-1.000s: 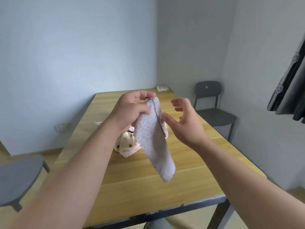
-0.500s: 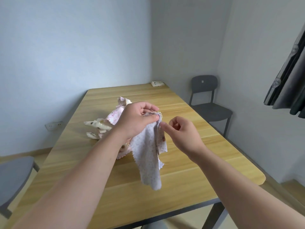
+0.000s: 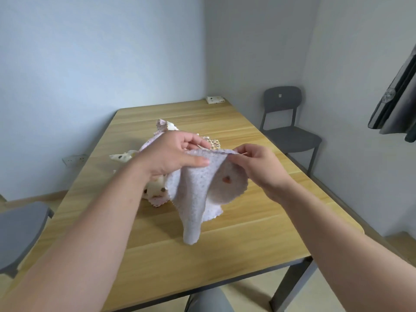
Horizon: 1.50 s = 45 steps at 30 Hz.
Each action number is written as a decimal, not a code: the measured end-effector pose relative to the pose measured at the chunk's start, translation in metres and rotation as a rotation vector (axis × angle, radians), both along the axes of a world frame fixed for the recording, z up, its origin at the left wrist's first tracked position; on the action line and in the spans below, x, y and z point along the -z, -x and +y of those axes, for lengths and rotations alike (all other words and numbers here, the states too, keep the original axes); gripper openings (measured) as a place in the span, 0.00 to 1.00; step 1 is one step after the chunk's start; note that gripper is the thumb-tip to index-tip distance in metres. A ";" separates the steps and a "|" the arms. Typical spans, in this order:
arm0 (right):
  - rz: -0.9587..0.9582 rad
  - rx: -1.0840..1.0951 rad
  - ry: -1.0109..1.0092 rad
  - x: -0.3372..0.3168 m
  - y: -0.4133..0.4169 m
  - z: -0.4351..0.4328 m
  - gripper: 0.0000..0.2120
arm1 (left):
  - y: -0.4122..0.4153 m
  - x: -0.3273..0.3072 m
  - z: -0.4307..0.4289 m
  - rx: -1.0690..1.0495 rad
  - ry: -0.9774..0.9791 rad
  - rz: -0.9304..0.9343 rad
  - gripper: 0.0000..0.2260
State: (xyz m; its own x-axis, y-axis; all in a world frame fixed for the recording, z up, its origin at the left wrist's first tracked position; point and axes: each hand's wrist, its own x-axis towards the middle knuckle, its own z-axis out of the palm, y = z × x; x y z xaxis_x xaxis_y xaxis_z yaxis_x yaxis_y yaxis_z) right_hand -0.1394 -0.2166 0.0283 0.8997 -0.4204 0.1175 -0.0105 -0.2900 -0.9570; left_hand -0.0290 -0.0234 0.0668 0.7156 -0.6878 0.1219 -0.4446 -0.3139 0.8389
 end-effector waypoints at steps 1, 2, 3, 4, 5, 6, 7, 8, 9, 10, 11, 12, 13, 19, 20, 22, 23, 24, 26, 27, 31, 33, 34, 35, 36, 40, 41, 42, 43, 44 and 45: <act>-0.012 -0.029 -0.050 -0.003 0.001 -0.004 0.05 | -0.004 -0.002 0.008 0.030 -0.078 0.022 0.17; -0.024 -0.071 -0.104 -0.007 0.002 -0.009 0.05 | -0.007 -0.003 0.015 0.043 -0.133 0.052 0.18; -0.032 -0.121 -0.152 -0.011 0.004 -0.013 0.06 | -0.011 -0.004 0.022 0.042 -0.159 0.074 0.19; -0.036 -0.170 -0.193 -0.015 0.005 -0.016 0.07 | -0.014 -0.004 0.028 0.042 -0.158 0.087 0.18; -0.032 -0.212 -0.238 -0.018 0.006 -0.019 0.09 | -0.017 -0.004 0.033 0.046 -0.137 0.110 0.15; -0.025 -0.241 -0.285 -0.021 0.007 -0.021 0.09 | -0.020 -0.003 0.037 0.060 -0.092 0.162 0.11; -0.016 -0.259 -0.327 -0.024 0.007 -0.022 0.08 | -0.021 -0.002 0.040 0.081 -0.028 0.243 0.08; -0.004 -0.270 -0.358 -0.026 0.006 -0.024 0.07 | -0.023 0.001 0.042 0.113 0.039 0.327 0.09; 0.020 -0.277 -0.381 -0.027 0.006 -0.026 0.07 | -0.025 0.004 0.044 0.147 0.100 0.405 0.14; 0.053 -0.287 -0.396 -0.027 0.005 -0.028 0.08 | -0.027 0.007 0.047 0.165 0.152 0.475 0.19; 0.092 -0.287 -0.411 -0.025 0.003 -0.030 0.11 | -0.028 0.011 0.048 0.171 0.188 0.539 0.23; 0.139 -0.276 -0.420 -0.023 0.000 -0.033 0.15 | -0.032 0.017 0.049 0.161 0.201 0.586 0.26; 0.188 -0.250 -0.412 -0.019 -0.003 -0.034 0.17 | -0.035 0.025 0.048 0.125 0.195 0.625 0.29; 0.414 0.036 0.117 0.016 -0.027 -0.039 0.06 | -0.045 0.074 0.030 -0.264 0.009 0.450 0.08; 0.415 0.045 0.135 0.021 -0.028 -0.039 0.05 | -0.045 0.080 0.028 -0.293 -0.027 0.368 0.06; 0.393 0.062 0.154 0.031 -0.030 -0.036 0.06 | -0.048 0.091 0.026 -0.346 -0.059 0.202 0.06; 0.367 0.068 0.196 0.035 -0.030 -0.036 0.07 | -0.049 0.093 0.025 -0.368 -0.062 0.129 0.07; 0.334 0.071 0.252 0.038 -0.030 -0.036 0.08 | -0.047 0.093 0.024 -0.379 -0.068 0.067 0.07; 0.273 0.079 0.345 0.045 -0.029 -0.036 0.08 | -0.042 0.091 0.023 -0.407 -0.076 -0.008 0.04; 0.247 0.087 0.369 0.048 -0.029 -0.036 0.07 | -0.040 0.090 0.023 -0.411 -0.073 -0.019 0.04; 0.184 0.055 0.420 0.055 -0.019 -0.030 0.06 | -0.034 0.095 0.025 -0.365 -0.083 -0.024 0.06; 0.152 0.038 0.464 0.062 -0.012 -0.028 0.05 | -0.031 0.104 0.029 -0.354 -0.085 -0.029 0.09; 0.132 0.034 0.498 0.068 -0.007 -0.028 0.05 | -0.026 0.109 0.032 -0.355 -0.069 -0.042 0.09; 0.108 0.029 0.538 0.075 -0.003 -0.028 0.04 | -0.022 0.115 0.035 -0.359 -0.051 -0.055 0.09; 0.082 0.022 0.579 0.083 0.004 -0.028 0.02 | -0.016 0.121 0.037 -0.360 -0.033 -0.062 0.10; -0.006 -0.063 0.663 0.110 0.032 -0.023 0.04 | 0.011 0.145 0.050 -0.339 -0.068 -0.118 0.10; -0.020 -0.082 0.659 0.116 0.038 -0.022 0.05 | 0.017 0.149 0.054 -0.333 -0.084 -0.143 0.10; -0.033 -0.092 0.653 0.122 0.043 -0.021 0.05 | 0.023 0.153 0.058 -0.319 -0.094 -0.171 0.10; -0.040 -0.094 0.654 0.128 0.048 -0.020 0.05 | 0.028 0.155 0.061 -0.300 -0.106 -0.191 0.11; -0.046 -0.096 0.665 0.132 0.053 -0.018 0.06 | 0.033 0.156 0.064 -0.278 -0.129 -0.211 0.11; -0.052 -0.101 0.677 0.137 0.057 -0.016 0.07 | 0.038 0.157 0.066 -0.256 -0.160 -0.235 0.11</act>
State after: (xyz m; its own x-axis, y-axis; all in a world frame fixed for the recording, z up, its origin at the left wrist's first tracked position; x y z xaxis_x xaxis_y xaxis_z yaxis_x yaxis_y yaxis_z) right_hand -0.1964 -0.2326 -0.1084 0.9166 -0.1530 0.3693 0.0895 -0.8218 -0.5627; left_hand -0.0669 0.0429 -0.0897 0.8320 -0.5139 0.2088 -0.5093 -0.5586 0.6547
